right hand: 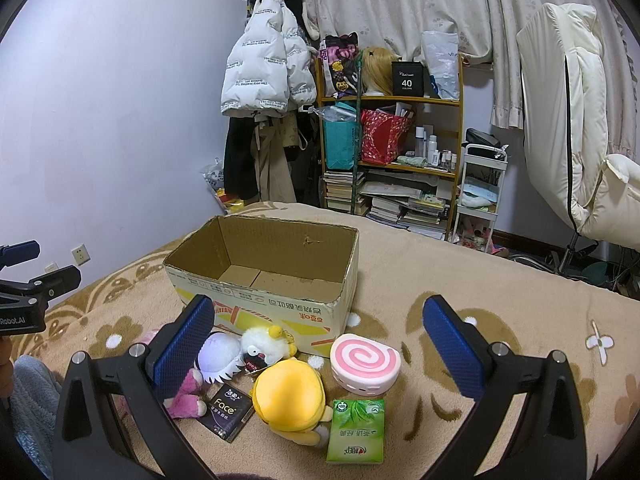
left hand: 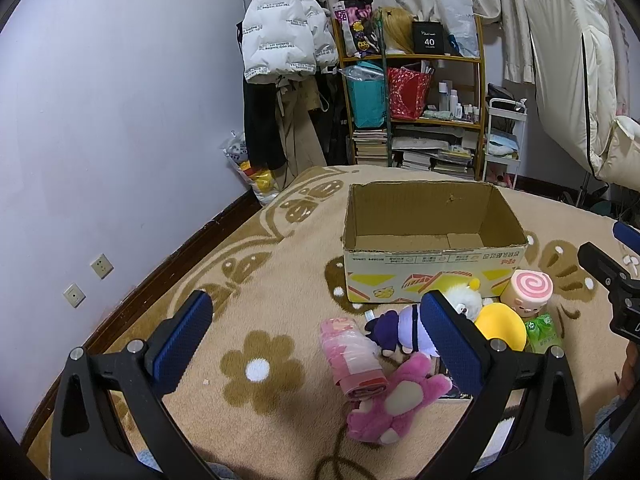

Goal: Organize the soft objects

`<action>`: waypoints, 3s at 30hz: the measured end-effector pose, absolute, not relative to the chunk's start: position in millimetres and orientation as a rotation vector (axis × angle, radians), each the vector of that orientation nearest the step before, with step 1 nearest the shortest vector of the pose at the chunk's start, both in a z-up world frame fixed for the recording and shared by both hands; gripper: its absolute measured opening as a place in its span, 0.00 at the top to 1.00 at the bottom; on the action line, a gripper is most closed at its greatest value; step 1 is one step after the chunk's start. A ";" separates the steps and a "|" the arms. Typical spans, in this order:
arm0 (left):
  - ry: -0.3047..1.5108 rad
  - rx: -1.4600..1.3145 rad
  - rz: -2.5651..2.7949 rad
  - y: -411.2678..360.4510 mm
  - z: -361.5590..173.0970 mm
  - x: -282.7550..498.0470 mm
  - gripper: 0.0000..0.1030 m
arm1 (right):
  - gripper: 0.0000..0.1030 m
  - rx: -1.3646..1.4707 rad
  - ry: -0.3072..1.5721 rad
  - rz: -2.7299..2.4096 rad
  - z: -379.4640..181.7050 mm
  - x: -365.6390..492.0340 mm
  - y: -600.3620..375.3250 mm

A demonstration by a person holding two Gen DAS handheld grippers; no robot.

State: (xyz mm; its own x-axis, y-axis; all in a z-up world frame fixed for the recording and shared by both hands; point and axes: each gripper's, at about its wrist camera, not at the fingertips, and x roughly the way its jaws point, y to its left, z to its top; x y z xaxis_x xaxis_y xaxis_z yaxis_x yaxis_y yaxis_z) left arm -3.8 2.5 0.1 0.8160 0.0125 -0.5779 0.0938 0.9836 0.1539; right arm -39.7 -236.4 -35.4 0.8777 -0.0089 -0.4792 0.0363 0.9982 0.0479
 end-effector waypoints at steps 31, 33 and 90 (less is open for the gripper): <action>0.625 0.186 -0.044 4.7 -11.3 -1.2 0.01 | 0.00 0.056 0.503 -0.021 -36.4 -38.7 -236.3; 0.625 0.186 -0.044 5.6 -12.1 -1.5 0.01 | 0.00 0.056 0.504 -0.021 -36.3 -38.7 -236.3; 0.974 0.160 -0.010 -4.9 -63.9 121.2 0.01 | 0.00 0.208 0.748 0.061 -93.7 51.9 -264.1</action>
